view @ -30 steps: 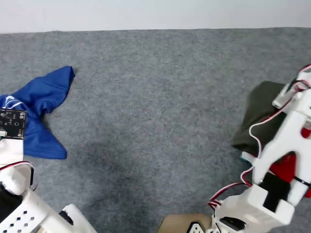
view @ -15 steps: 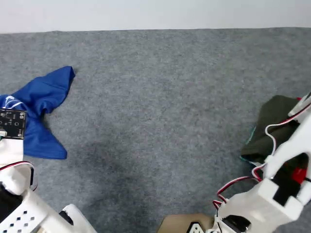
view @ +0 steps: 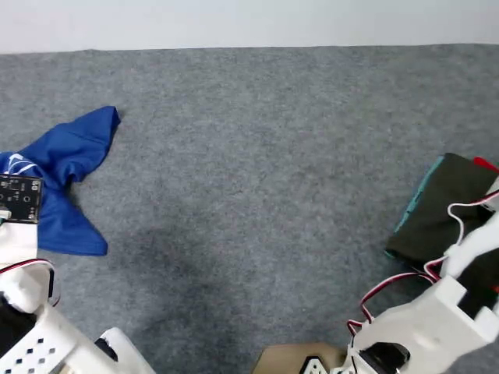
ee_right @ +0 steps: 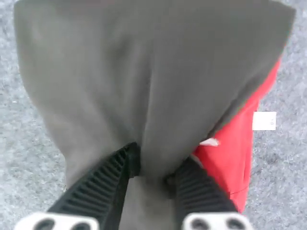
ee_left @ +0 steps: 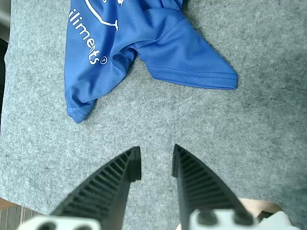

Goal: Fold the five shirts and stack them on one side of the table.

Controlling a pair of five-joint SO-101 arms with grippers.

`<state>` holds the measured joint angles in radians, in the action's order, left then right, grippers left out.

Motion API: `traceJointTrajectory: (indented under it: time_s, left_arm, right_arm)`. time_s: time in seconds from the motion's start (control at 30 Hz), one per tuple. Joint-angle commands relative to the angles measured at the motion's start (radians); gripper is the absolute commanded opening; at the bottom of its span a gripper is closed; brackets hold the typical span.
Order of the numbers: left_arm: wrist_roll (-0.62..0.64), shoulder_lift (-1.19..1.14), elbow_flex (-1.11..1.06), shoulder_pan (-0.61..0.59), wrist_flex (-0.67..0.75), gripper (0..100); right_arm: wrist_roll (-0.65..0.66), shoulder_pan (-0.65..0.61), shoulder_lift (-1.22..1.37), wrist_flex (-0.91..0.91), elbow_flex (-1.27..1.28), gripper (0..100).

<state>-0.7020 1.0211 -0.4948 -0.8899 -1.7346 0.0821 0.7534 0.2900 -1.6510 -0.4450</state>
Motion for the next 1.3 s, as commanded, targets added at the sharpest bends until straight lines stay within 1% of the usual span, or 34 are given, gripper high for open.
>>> traceJointTrajectory:
  time_s: [0.0,0.07,0.17,0.37,0.43,0.53,0.6,0.63,0.7,0.77,0.93,1.03,1.13,1.27]
  left_arm:
    - [-0.008,0.006,0.022,0.003,-0.005,12]
    - [-0.008,0.006,0.022,0.003,-0.005,12]
    - [-0.008,0.006,0.022,0.003,-0.005,12]
    - [-0.008,0.005,0.022,0.003,-0.005,12]
    - [-0.008,0.005,0.022,0.003,-0.005,12]
    - [-0.008,0.005,0.022,0.003,-0.005,12]
    - [-0.008,0.005,0.022,0.003,-0.005,12]
    - [-0.008,0.005,0.022,0.003,-0.005,12]
    - [-0.008,0.005,0.022,0.003,-0.005,12]
    - [-0.008,0.005,0.022,0.003,-0.005,12]
    - [-0.008,0.005,0.021,0.003,-0.005,12]
    - [-0.008,0.005,0.018,0.003,-0.008,12]
    - [-0.008,0.005,0.001,0.003,-0.006,12]
    - [-0.008,0.005,0.002,0.005,-0.005,12]
  right_arm:
    - [0.012,0.025,-0.022,-0.033,-0.041,26.4]
    - [0.012,0.027,-0.042,-0.074,-0.075,29.2]
    - [0.012,0.015,-0.101,-0.145,-0.149,29.2]
    - [0.017,-0.039,-0.189,-0.142,-0.155,28.7]
    - [0.018,-0.047,-0.170,-0.131,-0.153,24.8]
    - [0.021,-0.031,-0.096,-0.059,-0.152,11.7]
    - [0.086,-0.010,-0.038,0.012,-0.152,2.0]
    - [0.138,0.001,-0.010,0.042,-0.152,0.4]
    - [0.215,0.039,0.033,0.093,-0.153,3.4]
    - [0.259,0.073,0.073,0.153,-0.158,3.5]
    - [0.353,0.139,0.217,0.325,-0.152,3.5]
    - [0.370,0.140,0.292,0.392,-0.167,3.5]
    - [0.345,0.125,0.262,0.321,-0.252,3.5]
    - [0.318,0.081,0.171,0.134,-0.362,3.5]
